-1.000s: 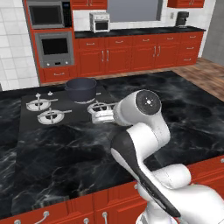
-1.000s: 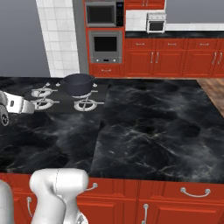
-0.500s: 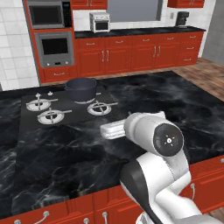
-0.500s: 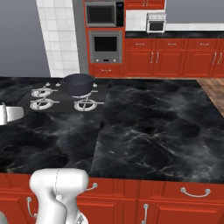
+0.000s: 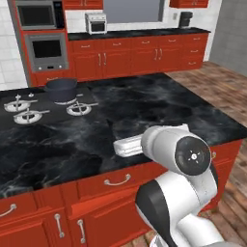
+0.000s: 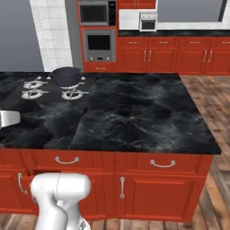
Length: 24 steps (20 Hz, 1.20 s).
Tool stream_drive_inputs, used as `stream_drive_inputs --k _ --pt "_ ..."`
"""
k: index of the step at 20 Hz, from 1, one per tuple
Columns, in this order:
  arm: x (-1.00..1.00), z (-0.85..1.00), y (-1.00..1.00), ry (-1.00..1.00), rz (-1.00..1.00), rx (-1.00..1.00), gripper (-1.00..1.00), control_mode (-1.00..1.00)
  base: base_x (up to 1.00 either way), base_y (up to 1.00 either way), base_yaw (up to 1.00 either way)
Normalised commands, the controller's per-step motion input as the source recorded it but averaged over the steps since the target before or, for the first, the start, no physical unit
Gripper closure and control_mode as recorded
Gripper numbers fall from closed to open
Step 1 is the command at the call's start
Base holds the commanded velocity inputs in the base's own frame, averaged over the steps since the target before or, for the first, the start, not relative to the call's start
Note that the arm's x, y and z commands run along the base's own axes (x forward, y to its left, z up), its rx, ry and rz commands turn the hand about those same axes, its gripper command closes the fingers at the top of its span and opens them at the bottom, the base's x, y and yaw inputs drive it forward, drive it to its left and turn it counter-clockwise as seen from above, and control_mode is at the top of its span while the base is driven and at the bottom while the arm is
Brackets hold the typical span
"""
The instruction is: Turn on the burner for the pot on the stove. Wait thirty seconds for the pot to heat up. Then add the garlic to the pot.
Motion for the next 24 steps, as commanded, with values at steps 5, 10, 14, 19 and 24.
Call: stream_drive_inputs --k 5,10,14,19,24 --pt "0.00 0.00 0.00 0.00 0.00 0.00 1.00 1.00 0.00 -1.00 -0.05" --pt "0.00 0.00 0.00 0.00 0.00 0.00 1.00 1.00 0.00 -1.00 -0.06" --pt "0.00 0.00 0.00 0.00 0.00 0.00 1.00 1.00 0.09 -1.00 -0.08" --pt "0.00 0.00 0.00 0.00 0.00 0.00 1.00 1.00 0.19 -1.00 -0.09" --pt "0.00 0.00 0.00 0.00 0.00 0.00 1.00 1.00 0.43 -1.00 -0.12"
